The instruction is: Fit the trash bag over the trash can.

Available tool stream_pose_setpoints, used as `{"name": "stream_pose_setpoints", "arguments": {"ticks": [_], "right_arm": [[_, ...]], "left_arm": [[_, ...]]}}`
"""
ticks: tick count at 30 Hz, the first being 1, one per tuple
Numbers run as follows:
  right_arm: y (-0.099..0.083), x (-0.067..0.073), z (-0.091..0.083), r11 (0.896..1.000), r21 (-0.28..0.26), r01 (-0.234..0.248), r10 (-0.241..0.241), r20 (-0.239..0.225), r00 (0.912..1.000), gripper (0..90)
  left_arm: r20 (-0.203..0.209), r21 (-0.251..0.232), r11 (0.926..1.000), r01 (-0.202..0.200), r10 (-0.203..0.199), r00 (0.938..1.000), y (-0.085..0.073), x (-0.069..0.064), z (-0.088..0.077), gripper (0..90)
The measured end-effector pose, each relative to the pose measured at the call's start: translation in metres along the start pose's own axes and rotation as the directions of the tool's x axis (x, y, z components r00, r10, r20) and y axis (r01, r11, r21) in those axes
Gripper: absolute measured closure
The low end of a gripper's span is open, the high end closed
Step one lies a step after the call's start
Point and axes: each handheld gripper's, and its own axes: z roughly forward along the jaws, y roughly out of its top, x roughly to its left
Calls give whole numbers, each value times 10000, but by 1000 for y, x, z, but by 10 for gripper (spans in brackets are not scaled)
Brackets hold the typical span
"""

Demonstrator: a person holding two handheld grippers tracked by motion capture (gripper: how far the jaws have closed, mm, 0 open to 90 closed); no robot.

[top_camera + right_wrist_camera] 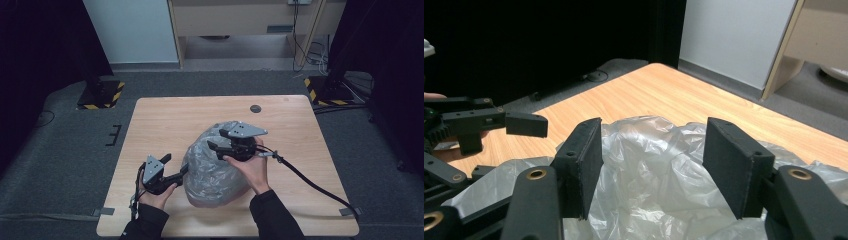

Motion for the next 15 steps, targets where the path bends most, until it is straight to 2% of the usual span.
{"name": "stream_pose_setpoints", "arguments": {"ticks": [5, 7, 10, 15], "right_arm": [[-2, 1, 7, 9994, 287, -170, 169, 27, 9999, 431], [-4, 2, 12, 9987, 506, -26, 10, 324, 9995, 436], [-6, 3, 15, 9983, 573, -54, 42, 217, 9998, 458], [-13, 5, 22, 9934, 1141, 140, -143, 15, 9999, 487]], "left_arm": [[18, 19, 10000, 3, -3, 10000, 0, -1, 1, 254], [31, 62, 10000, -20, 20, 10000, 0, -1, 1, 254], [20, 57, 10000, -5, 5, 10000, -1, -1, 1, 254], [14, 37, 10000, 14, -14, 10000, -1, 0, 1, 254]]}}
